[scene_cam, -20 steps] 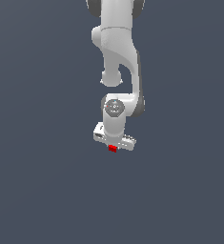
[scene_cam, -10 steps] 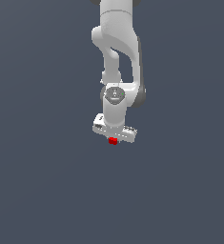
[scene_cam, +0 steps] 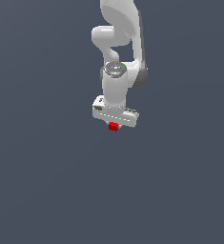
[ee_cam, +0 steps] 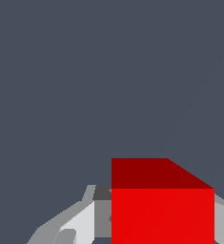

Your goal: Pick up the red cube and move it to a goal position.

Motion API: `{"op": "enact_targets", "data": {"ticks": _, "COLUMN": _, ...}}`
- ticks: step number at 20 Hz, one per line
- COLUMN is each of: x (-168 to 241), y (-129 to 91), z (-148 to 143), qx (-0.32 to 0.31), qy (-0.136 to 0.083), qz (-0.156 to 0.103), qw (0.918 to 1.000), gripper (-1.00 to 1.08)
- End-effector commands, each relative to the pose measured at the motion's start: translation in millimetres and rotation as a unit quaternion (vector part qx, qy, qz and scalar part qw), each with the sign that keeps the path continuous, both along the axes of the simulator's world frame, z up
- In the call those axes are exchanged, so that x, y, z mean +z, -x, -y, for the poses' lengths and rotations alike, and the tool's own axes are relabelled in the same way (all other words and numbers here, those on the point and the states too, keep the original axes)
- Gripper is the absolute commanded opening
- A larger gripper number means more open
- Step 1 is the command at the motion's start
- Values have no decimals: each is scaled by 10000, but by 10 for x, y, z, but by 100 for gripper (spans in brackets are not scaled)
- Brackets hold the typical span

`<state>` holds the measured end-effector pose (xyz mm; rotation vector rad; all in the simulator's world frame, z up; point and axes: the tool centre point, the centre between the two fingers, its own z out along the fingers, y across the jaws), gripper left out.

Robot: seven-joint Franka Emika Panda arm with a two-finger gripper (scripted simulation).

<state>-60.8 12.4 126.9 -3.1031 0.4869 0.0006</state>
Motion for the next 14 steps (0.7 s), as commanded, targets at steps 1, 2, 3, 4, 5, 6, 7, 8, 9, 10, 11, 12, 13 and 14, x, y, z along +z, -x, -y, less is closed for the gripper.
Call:
{"op": "enact_targets", "data": {"ticks": 1, "x": 148, "y": 88, "z": -2, "qx": 0, "qy": 0, "qz": 0, "qw": 10000, "gripper": -100}}
{"op": "enact_targets", "data": {"ticks": 2, "x": 198, "y": 115, "z": -3, "qx": 0, "qy": 0, "qz": 0, "qw": 10000, "gripper": -100}}
{"op": "enact_targets", "data": {"ticks": 3, "x": 244, "y": 141, "z": -4, "qx": 0, "qy": 0, "qz": 0, "qw": 10000, "gripper": -100}}
{"op": "enact_targets", "data": {"ticks": 4, "x": 286, "y": 164, "z": -5, "qx": 0, "qy": 0, "qz": 0, "qw": 10000, "gripper": -100}}
{"op": "enact_targets", "data": {"ticks": 5, "x": 325, "y": 184, "z": -5, "qx": 0, "qy": 0, "qz": 0, "qw": 10000, "gripper": -100}}
{"op": "enact_targets", "data": {"ticks": 6, "x": 360, "y": 202, "z": -6, "qx": 0, "qy": 0, "qz": 0, "qw": 10000, "gripper": -100}}
{"op": "enact_targets", "data": {"ticks": 7, "x": 392, "y": 218, "z": -7, "qx": 0, "qy": 2, "qz": 1, "qw": 10000, "gripper": -100}}
{"op": "enact_targets", "data": {"ticks": 8, "x": 419, "y": 232, "z": -7, "qx": 0, "qy": 2, "qz": 1, "qw": 10000, "gripper": -100}}
{"op": "enact_targets", "data": {"ticks": 9, "x": 442, "y": 243, "z": -7, "qx": 0, "qy": 2, "qz": 1, "qw": 10000, "gripper": -100}}
{"op": "enact_targets", "data": {"ticks": 10, "x": 461, "y": 252, "z": -8, "qx": 0, "qy": 2, "qz": 1, "qw": 10000, "gripper": -100}}
{"op": "enact_targets", "data": {"ticks": 11, "x": 475, "y": 259, "z": -8, "qx": 0, "qy": 2, "qz": 1, "qw": 10000, "gripper": -100}}
{"op": "enact_targets", "data": {"ticks": 12, "x": 486, "y": 264, "z": -8, "qx": 0, "qy": 2, "qz": 1, "qw": 10000, "gripper": -100}}
{"op": "enact_targets", "data": {"ticks": 13, "x": 492, "y": 267, "z": -8, "qx": 0, "qy": 2, "qz": 1, "qw": 10000, "gripper": -100}}
{"op": "enact_targets", "data": {"ticks": 14, "x": 495, "y": 268, "z": -8, "qx": 0, "qy": 2, "qz": 1, "qw": 10000, "gripper": -100}}
